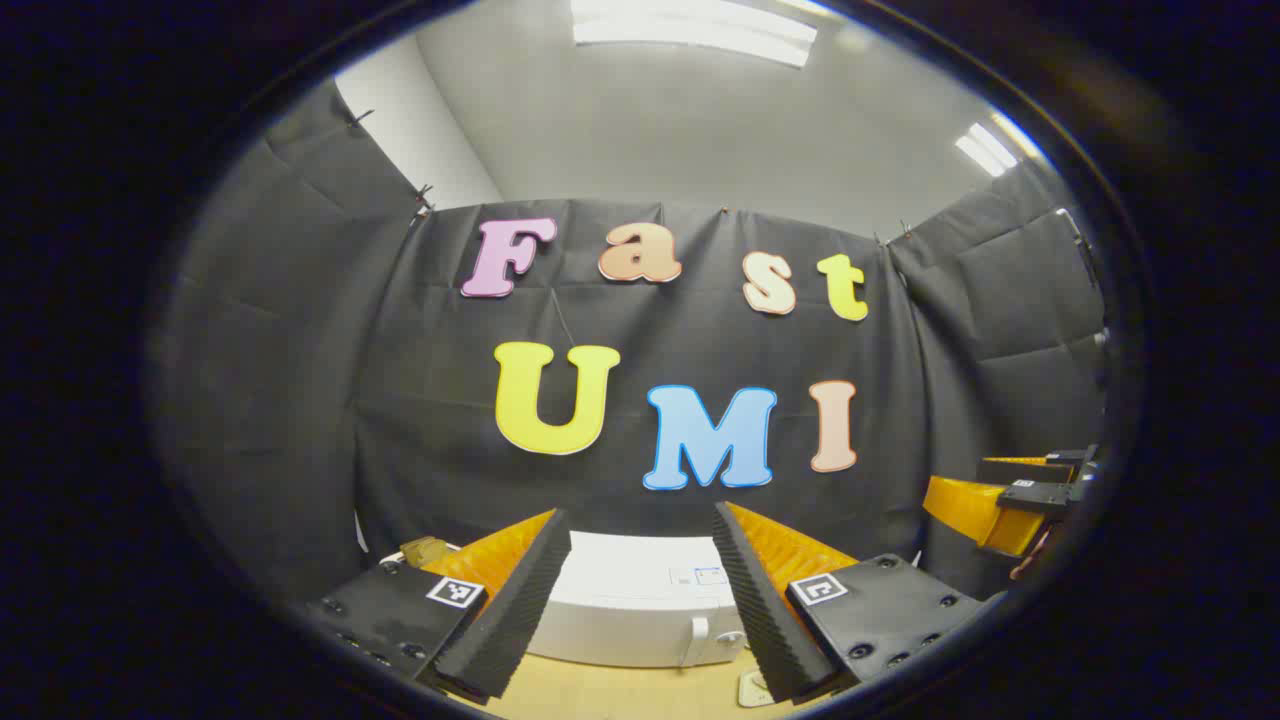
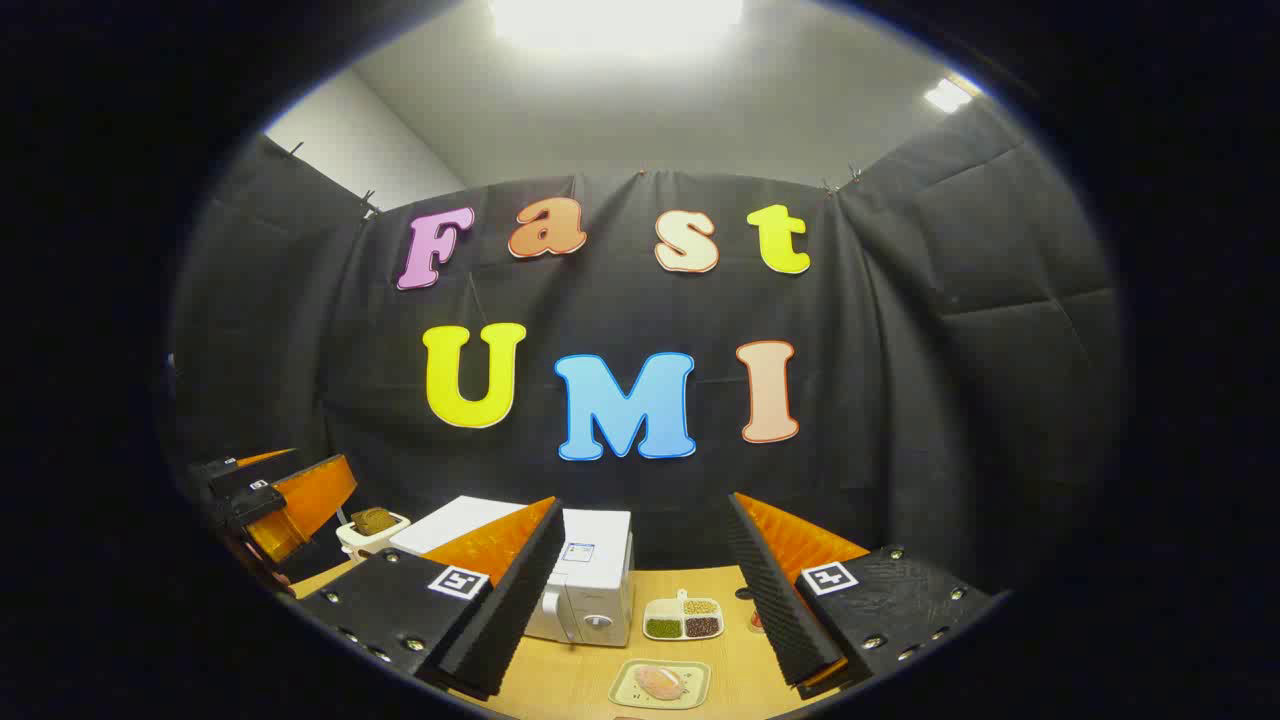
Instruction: Open the microwave oven with the left hand, put the food in, and close the microwave oven.
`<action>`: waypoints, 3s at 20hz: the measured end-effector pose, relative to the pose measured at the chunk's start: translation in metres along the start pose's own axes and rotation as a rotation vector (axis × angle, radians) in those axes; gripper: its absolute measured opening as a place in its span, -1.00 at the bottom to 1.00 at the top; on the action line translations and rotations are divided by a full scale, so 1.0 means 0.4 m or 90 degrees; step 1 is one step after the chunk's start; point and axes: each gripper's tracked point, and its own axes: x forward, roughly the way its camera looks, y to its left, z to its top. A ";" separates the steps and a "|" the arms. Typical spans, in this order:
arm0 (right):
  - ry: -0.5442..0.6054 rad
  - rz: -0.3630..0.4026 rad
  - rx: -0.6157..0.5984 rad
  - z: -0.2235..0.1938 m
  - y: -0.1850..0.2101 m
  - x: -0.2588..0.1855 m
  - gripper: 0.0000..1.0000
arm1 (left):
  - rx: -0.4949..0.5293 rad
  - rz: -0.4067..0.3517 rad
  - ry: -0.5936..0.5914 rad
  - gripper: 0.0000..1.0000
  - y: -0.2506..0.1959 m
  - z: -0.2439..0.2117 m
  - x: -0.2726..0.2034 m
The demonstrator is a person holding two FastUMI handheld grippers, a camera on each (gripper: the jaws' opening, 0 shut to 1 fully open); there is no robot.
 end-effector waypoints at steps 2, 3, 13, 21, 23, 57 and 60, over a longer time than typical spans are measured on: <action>0.001 0.005 -0.001 -0.003 0.012 0.001 0.95 | -0.001 -0.007 0.004 0.91 -0.001 -0.006 0.000; -0.002 0.002 -0.002 0.001 0.013 -0.001 0.95 | -0.003 -0.008 0.004 0.86 0.003 -0.003 -0.002; -0.009 -0.042 -0.013 -0.006 0.044 -0.017 0.95 | -0.010 -0.053 0.005 0.91 0.043 -0.013 -0.011; 0.003 -0.039 -0.015 -0.052 0.028 0.010 0.95 | -0.005 -0.078 0.003 0.86 -0.011 -0.076 0.038; 0.014 -0.028 -0.017 -0.067 0.011 0.028 0.95 | -0.010 -0.084 0.011 0.92 -0.046 -0.132 0.066; 0.085 -0.058 -0.016 -0.211 -0.239 0.136 0.96 | 0.068 -0.105 0.328 -0.33 -0.237 -0.990 0.409; 0.086 -0.055 -0.019 -0.214 -0.229 0.129 0.95 | 0.087 -0.100 0.324 -0.26 -0.237 -0.982 0.407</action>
